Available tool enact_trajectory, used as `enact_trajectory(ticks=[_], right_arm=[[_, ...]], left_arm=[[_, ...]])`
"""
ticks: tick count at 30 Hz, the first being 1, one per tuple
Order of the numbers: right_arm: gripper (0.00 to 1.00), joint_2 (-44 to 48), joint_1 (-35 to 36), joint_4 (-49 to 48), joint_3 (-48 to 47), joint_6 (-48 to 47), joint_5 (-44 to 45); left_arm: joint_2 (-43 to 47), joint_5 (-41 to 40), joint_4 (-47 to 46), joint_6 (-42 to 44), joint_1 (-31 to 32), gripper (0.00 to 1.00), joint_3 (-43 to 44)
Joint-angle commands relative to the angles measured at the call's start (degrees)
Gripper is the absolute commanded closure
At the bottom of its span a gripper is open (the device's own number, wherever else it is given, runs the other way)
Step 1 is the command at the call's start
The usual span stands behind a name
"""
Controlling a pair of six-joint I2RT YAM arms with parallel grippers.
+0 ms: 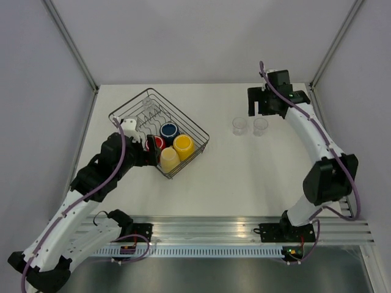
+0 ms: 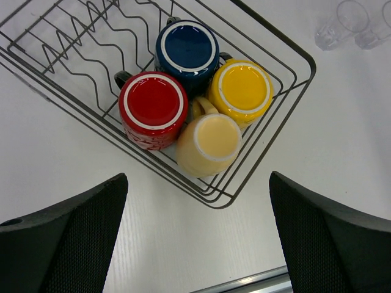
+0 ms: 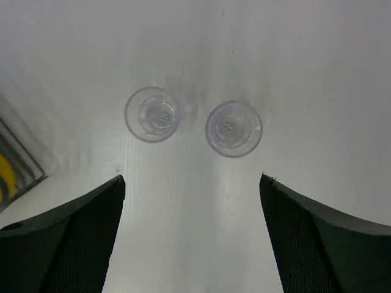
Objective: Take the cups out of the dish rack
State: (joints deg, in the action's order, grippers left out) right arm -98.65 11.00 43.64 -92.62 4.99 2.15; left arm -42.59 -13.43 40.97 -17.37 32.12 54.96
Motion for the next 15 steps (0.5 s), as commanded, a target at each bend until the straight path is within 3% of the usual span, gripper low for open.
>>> enact_trajectory(ticks=[1,7,9,11,15], right_arm=[[0.02,11.36,-0.2,-9.08,7.45,3.7,-4.17],[0.02,27.35,-0.28,-17.87,19.39,11.85,-6.72],[0.02,33.68,-0.2,-22.95,23.87,15.03,-11.43],[0.02,39.2,-0.28,-28.75,28.88,18.46,-14.27],[0.02,44.15,-0.28,-30.19,31.53,20.93,-21.3]], left_arm=[[-3.98,-2.56,-1.07,-8.37,0.14,0.0,3.66],[-13.03,-15.91,-2.3,-14.27,-0.04,0.0,8.32],[-15.67,-18.46,-3.96,-14.02,-0.3,0.0,10.77],[-20.24,-19.61,-4.93,-12.96,-0.65,0.0,12.62],[-27.18,-18.31,-6.34,-9.71,-2.4,0.0,18.41]])
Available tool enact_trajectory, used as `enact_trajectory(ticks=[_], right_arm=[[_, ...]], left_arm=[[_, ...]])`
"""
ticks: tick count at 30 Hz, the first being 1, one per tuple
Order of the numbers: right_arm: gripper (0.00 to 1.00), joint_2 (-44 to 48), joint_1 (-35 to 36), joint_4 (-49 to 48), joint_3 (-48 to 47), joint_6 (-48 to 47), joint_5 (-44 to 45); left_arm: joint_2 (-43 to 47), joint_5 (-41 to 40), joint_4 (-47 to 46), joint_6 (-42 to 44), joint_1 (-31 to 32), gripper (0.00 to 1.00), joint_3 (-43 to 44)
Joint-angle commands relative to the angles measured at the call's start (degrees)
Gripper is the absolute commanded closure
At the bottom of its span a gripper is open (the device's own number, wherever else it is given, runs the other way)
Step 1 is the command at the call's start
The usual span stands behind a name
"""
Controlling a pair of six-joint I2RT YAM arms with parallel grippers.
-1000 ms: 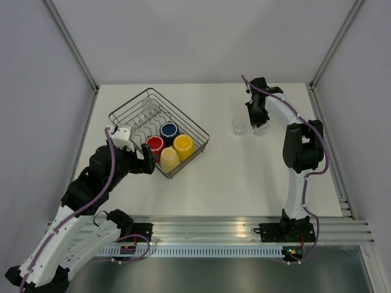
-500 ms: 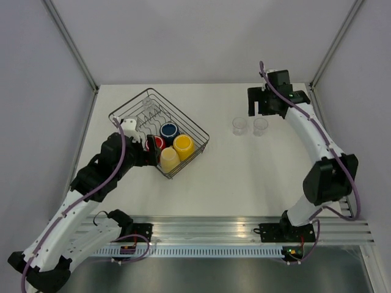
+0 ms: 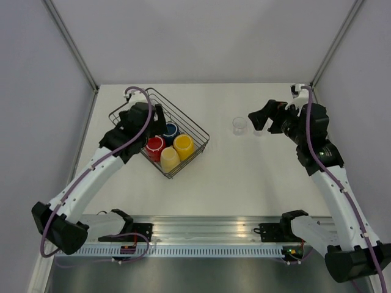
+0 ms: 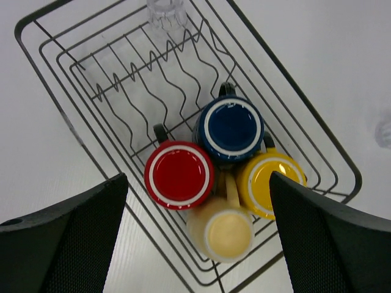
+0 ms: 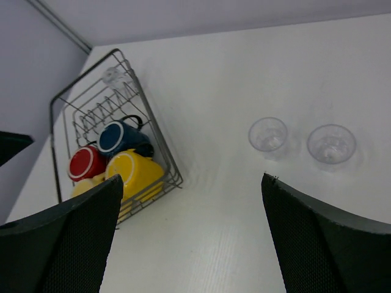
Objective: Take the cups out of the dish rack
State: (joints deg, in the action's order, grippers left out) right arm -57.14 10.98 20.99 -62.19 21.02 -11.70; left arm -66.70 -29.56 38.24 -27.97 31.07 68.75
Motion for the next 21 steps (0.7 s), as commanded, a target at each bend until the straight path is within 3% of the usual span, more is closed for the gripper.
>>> enact_trajectory(ticks=[1,8,13,21], right_arm=[[0.02,3.52,-0.26,-7.55,1.63,5.26,-9.72],[0.02,13.01,-0.26,-18.25,11.91,13.6,-24.32],[0.02,15.48,-0.26,-16.08,12.27,14.06,-24.25],[0.02,16.72,-0.17,-11.5,11.22,10.98,-22.13]], left_arm=[[-4.48,-0.95,-3.96,2.2,-3.45,0.0,5.59],[-12.92,12.85,-8.79,7.74,-14.71,0.0,12.28],[-22.93,15.93,-13.19,12.05,-20.08,0.0,18.51],[-39.11,18.92,-10.56,17.23,-22.45,0.0,35.12]])
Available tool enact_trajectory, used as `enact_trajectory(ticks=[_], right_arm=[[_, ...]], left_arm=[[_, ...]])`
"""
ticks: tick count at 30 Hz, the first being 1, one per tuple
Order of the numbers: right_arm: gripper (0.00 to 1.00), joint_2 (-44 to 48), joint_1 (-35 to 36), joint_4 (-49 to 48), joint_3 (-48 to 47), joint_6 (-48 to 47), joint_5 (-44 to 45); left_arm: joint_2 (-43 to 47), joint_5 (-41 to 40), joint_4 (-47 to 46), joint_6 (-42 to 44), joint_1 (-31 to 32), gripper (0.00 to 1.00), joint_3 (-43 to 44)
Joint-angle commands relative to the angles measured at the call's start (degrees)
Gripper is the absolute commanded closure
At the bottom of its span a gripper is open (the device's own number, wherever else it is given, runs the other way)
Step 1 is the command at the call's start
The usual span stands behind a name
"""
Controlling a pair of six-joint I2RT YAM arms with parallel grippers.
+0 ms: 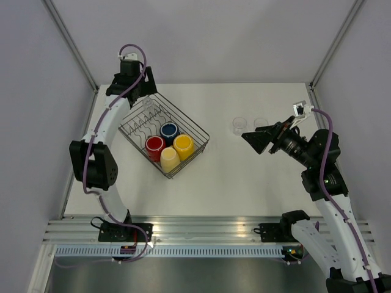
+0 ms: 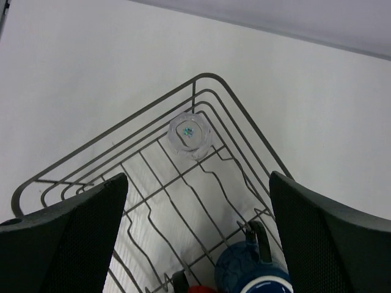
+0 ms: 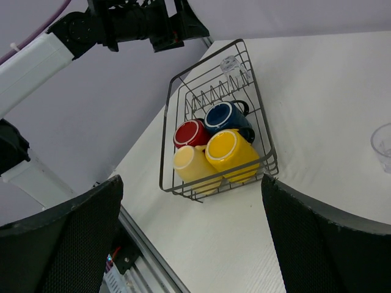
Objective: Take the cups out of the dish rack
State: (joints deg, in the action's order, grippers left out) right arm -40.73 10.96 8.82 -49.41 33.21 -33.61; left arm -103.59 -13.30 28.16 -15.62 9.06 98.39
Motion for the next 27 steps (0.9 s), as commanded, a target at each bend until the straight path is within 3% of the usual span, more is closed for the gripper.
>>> enact_trajectory(ticks=[1,8,13,27], right_arm=[[0.02,0.3,-0.15,0.85,-1.74,-1.65,-0.23],[0.02,0.13,-0.15,0.94,-1.57,-2.54,-0.06],[0.02,-0.14,-0.06,0.94,-1.04,-3.5,0.56],[0.02,-0.14,0.2,0.59,-0.87,-3.68,-0.23]], left_arm=[[-4.58,2.67,-0.22,5.42,-0.45,0.0,6.63],[-12.58,3.63,1.54,6.74,-1.59,0.0,12.17],[-16.37,7.93,1.89,6.83,-2.47,0.01,12.44],[-23.06,6.97,2.07,6.83,-3.35,0.1,13.85]])
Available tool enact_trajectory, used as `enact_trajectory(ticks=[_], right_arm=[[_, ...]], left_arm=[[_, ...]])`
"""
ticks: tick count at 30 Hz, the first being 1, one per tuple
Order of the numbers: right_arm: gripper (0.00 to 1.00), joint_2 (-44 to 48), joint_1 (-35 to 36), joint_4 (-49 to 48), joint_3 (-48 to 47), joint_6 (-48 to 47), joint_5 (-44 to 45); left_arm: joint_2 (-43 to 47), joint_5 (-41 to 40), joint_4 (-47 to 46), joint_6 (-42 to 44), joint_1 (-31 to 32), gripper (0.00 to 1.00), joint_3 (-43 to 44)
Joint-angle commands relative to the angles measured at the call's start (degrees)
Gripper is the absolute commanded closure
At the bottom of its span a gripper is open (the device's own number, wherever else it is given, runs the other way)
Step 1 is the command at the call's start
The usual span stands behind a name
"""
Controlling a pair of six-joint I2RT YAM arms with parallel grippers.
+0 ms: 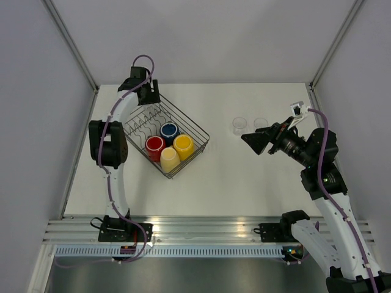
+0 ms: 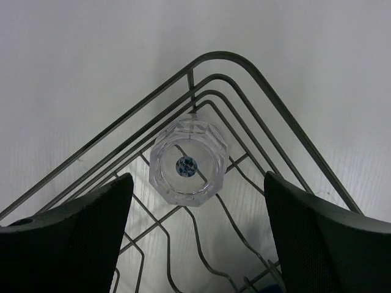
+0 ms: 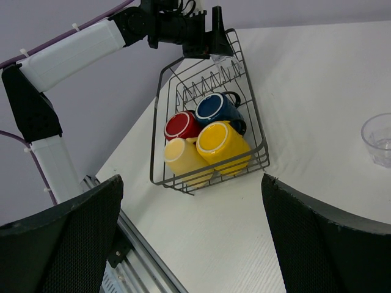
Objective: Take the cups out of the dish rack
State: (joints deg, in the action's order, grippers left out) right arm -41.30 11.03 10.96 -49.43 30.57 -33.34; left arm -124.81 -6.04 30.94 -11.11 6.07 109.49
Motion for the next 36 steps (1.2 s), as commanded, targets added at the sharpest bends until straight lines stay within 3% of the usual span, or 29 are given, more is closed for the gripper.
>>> enact_trajectory(ticks=[1,15,22,24,26,31,36], right_arm=[[0.02,0.52,0.14,-1.56,-0.84,-1.04,-0.41],[0.04,1.22,0.14,-2.17,-0.4,-0.6,1.09],[0.04,1.31,0.14,-2.35,-0.49,-0.42,1.61],[0.04,1.31,0.14,-2.35,-0.41,-0.33,1.61],[0.04,1.22,0.14,-2.52,-0.4,-0.16,1.61],[0.05,1.4,0.14,-2.52,-0.49,0.02,1.53],[0.04,1.48,0.14,-2.44,-0.84,0.11,1.44]], left_arm=[[-2.36,-0.37,-0.7,2.41,-0.35,0.1,2.74],[-5.87,0.86,-0.7,2.77,-0.79,0.2,6.0],[-5.97,0.77,-0.44,2.59,-0.88,0.31,6.0],[-5.88,1.12,-0.44,2.41,-0.97,0.36,6.0],[-5.44,1.21,-0.35,2.24,-0.97,0.48,6.0],[-2.46,1.39,-0.44,1.36,-0.97,0.87,4.77],[1.84,2.61,-0.35,0.66,-0.97,0.98,4.33]])
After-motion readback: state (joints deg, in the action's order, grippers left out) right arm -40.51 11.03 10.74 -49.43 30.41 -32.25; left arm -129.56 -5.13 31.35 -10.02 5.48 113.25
